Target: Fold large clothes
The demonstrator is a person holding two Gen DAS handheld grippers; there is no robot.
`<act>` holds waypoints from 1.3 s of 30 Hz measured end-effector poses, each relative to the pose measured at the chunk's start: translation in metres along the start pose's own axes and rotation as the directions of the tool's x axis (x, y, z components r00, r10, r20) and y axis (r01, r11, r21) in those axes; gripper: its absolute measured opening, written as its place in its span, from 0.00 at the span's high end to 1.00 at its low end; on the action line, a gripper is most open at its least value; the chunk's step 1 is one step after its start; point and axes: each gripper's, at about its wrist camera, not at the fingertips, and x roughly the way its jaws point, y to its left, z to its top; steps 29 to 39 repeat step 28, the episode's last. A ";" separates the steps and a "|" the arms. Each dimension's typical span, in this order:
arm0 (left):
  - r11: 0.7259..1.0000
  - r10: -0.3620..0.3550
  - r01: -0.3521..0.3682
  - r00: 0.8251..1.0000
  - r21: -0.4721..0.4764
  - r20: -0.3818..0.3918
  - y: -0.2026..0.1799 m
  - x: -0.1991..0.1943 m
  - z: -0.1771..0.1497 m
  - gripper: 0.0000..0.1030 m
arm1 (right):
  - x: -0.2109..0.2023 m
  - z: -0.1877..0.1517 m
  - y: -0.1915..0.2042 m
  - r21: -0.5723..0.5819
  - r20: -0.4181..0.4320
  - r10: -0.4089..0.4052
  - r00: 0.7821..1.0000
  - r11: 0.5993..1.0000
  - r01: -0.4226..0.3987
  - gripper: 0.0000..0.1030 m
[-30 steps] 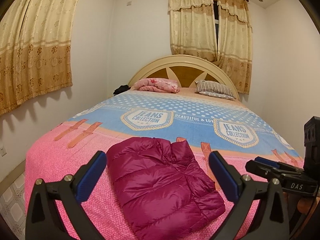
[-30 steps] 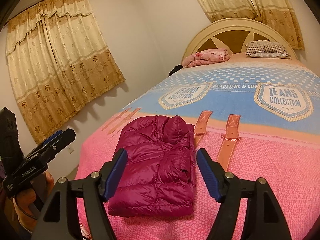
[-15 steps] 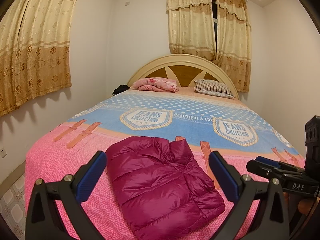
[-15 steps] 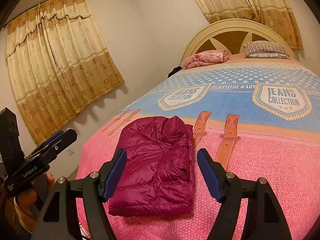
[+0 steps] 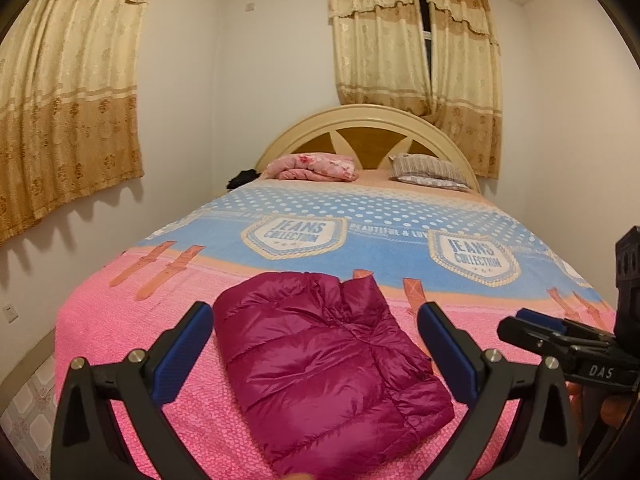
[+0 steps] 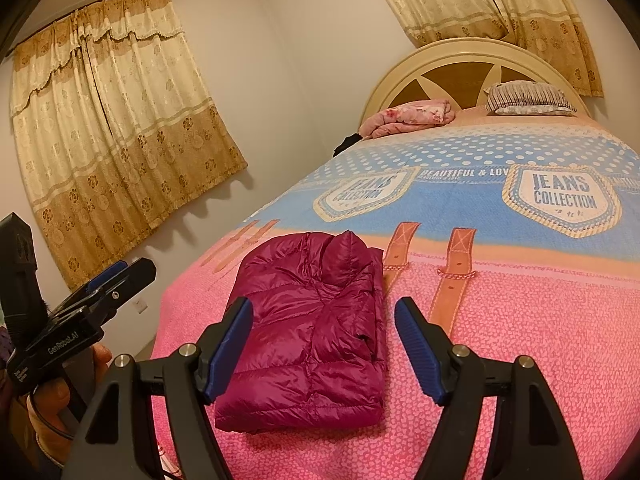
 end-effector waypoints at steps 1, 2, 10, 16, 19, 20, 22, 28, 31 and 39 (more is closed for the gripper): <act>1.000 0.006 -0.006 1.000 0.005 0.004 -0.001 -0.001 0.000 0.00 | 0.000 0.000 0.000 0.001 0.002 -0.001 1.000 1.000 0.001 0.28; 1.000 0.028 -0.028 1.000 0.008 0.012 -0.001 -0.002 0.000 0.00 | 0.000 0.000 0.000 0.001 0.004 -0.002 1.000 1.000 0.002 0.28; 0.998 0.060 -0.061 0.998 0.031 0.032 -0.006 -0.006 0.003 0.00 | -0.002 0.000 -0.002 0.001 0.007 -0.006 1.000 1.000 0.006 0.28; 0.998 0.053 -0.054 0.998 0.030 0.032 -0.006 -0.005 0.004 0.00 | -0.002 0.000 -0.002 0.000 0.007 -0.005 1.000 1.000 0.005 0.28; 0.998 0.051 -0.052 0.998 0.033 0.025 -0.006 -0.003 0.003 0.00 | -0.002 0.000 -0.002 0.000 0.006 -0.006 1.000 1.000 0.006 0.28; 0.998 0.046 -0.047 0.999 0.035 0.020 -0.006 -0.003 0.002 0.00 | -0.002 0.000 -0.002 -0.001 0.005 -0.006 1.000 1.000 0.006 0.28; 0.999 0.036 -0.036 0.999 0.035 0.013 -0.005 -0.001 0.001 0.00 | -0.002 -0.001 -0.003 0.000 0.002 -0.007 1.000 1.000 0.007 0.28; 0.998 0.029 -0.030 1.000 0.050 0.009 -0.008 0.001 -0.002 0.00 | 0.000 -0.005 -0.006 0.001 -0.012 -0.011 1.000 1.000 0.011 0.28; 0.998 0.029 -0.030 1.000 0.050 0.009 -0.008 0.001 -0.002 0.00 | 0.000 -0.005 -0.006 0.001 -0.012 -0.011 1.000 1.000 0.011 0.28; 0.998 0.029 -0.030 1.000 0.050 0.009 -0.008 0.001 -0.002 0.00 | 0.000 -0.005 -0.006 0.001 -0.012 -0.011 1.000 1.000 0.011 0.28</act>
